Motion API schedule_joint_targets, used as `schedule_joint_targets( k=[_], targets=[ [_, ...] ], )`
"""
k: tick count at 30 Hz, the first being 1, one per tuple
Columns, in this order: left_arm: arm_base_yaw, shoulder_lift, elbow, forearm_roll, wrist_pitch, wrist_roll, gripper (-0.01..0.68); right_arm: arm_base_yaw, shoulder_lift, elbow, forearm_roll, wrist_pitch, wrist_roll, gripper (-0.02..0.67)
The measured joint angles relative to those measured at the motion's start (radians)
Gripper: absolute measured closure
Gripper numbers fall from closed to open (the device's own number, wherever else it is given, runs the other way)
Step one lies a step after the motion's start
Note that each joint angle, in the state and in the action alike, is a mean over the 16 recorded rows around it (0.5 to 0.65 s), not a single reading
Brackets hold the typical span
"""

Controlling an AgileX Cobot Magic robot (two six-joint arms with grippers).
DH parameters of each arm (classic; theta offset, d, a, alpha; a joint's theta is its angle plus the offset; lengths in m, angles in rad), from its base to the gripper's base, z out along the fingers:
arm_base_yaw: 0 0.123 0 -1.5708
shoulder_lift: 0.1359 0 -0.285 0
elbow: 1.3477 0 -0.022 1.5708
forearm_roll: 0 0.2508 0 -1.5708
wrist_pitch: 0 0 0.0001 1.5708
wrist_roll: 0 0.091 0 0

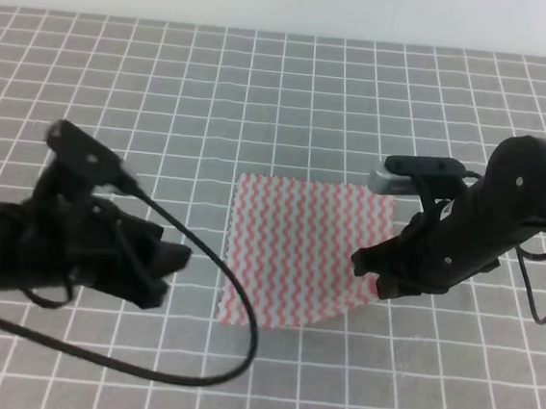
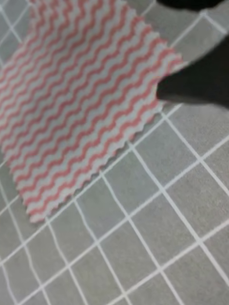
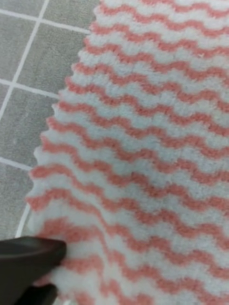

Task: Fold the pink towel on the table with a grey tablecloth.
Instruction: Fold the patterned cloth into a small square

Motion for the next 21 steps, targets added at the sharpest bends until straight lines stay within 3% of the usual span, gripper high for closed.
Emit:
schedule_joint_targets(
  k=[6,13,21],
  targets=[
    [-0.066,0.096,-0.039,-0.022,-0.018,-0.09,0.29,0.0,-0.001,0.0,-0.006,-0.007,-0.007,0.664],
    [-0.082,0.241,-0.138,0.038,0.074,-0.258,0.322,0.0,-0.003,-0.003,-0.009,-0.018,-0.018,0.665],
    [-0.082,0.343,-0.25,0.262,0.165,-0.361,0.363,0.0,0.004,-0.045,-0.009,-0.013,-0.026,0.665]
  ],
)
